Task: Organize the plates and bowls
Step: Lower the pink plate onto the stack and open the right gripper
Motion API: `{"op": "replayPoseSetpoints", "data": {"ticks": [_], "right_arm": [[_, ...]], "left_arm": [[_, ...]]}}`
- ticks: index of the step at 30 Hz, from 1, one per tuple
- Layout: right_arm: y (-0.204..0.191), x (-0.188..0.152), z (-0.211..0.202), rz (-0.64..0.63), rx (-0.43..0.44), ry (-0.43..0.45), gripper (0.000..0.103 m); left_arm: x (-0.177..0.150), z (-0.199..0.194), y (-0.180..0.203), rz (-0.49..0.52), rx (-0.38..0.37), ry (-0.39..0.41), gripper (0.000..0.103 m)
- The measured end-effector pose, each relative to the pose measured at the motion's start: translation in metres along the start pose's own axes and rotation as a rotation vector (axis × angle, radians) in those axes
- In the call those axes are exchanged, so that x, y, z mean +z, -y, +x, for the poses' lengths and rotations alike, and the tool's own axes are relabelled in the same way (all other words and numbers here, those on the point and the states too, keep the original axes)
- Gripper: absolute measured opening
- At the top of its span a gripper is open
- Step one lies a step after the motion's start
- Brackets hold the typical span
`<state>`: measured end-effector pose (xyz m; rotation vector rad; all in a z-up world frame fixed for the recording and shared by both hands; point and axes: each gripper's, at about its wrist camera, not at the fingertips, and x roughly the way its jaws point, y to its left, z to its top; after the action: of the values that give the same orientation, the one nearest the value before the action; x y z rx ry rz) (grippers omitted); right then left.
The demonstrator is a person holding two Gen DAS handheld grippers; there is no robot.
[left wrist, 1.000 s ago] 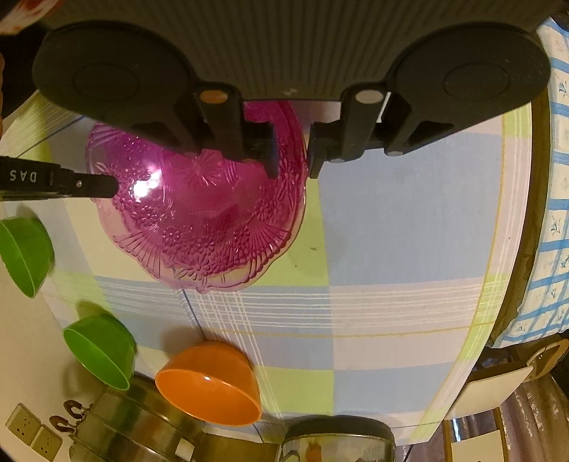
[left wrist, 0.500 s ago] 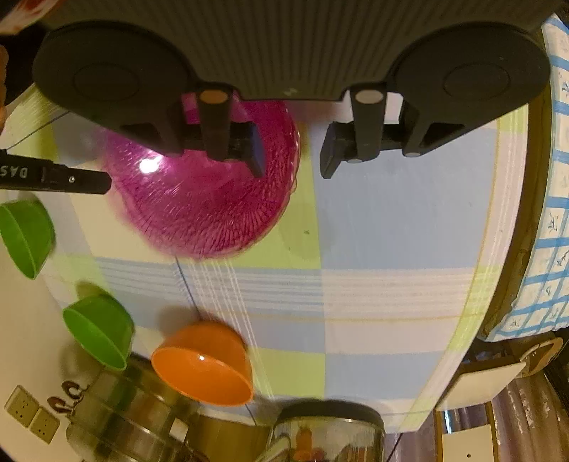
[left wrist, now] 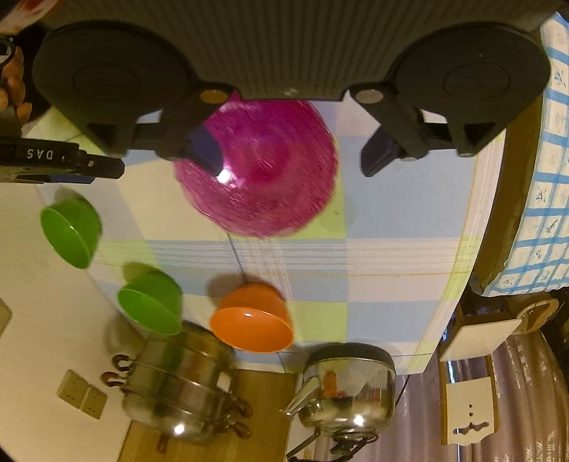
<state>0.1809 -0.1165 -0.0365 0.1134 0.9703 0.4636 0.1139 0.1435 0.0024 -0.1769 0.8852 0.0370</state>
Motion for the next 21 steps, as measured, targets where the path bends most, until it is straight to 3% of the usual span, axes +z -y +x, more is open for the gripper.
{"op": "replayPoseSetpoints", "data": {"ticks": [10, 21], "right_arm": [[0.0, -0.054, -0.048, -0.071, -0.108, 0.037, 0.068], [0.013, -0.089, -0.075, -0.048, -0.17, 0.055, 0.069]], "left_arm": [[-0.07, -0.03, 0.046, -0.023, 0.061, 0.022, 0.1], [-0.098, -0.034, 0.081, 0.026, 0.067, 0.011, 0.1]]}}
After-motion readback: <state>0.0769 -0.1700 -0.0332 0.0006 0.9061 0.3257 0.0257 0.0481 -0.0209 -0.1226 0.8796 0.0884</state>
